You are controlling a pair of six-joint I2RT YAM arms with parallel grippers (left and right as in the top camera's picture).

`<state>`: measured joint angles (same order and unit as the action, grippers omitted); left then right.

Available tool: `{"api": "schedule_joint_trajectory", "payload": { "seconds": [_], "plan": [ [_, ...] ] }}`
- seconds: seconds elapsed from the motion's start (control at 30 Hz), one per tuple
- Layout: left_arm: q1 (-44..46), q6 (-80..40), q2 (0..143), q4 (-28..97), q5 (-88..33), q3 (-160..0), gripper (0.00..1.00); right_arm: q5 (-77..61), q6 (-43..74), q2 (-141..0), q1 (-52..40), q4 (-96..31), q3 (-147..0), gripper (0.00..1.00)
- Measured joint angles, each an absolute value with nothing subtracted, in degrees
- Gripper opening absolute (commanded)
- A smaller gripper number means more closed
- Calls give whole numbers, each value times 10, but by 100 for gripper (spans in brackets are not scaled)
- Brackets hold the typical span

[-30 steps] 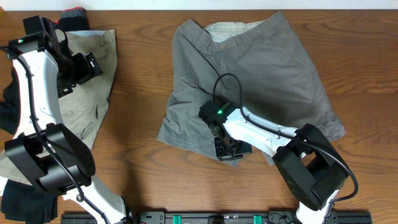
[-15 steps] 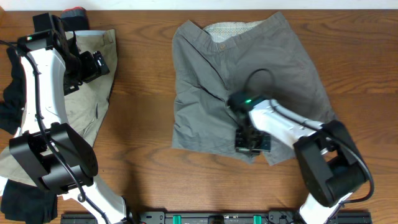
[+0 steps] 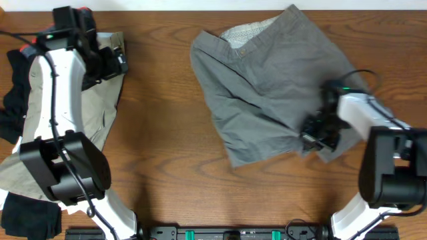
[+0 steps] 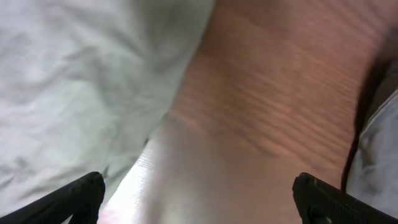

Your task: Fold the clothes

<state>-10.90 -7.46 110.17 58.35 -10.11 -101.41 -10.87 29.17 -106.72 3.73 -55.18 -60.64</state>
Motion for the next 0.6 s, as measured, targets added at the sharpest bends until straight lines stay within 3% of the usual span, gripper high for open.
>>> {"api": "schedule_joint_trajectory", "payload": {
  "seconds": [0.17, 0.37, 0.43, 0.6],
  "plan": [
    [-55, -73, 1111, 548, -101, -1014, 98, -114, 237, -1069, 129, -549, -616, 1],
    [16, -70, 1161, 476, -101, -1014, 98, -57, 196, -1068, 164, -577, -640, 4],
    [38, -68, 1184, 443, -102, -1014, 98, -48, 186, -1055, 166, -588, -652, 13],
    [77, -65, 1227, 344, -139, -1014, 98, -57, 149, -960, 165, -616, -698, 51]
  ]
}}
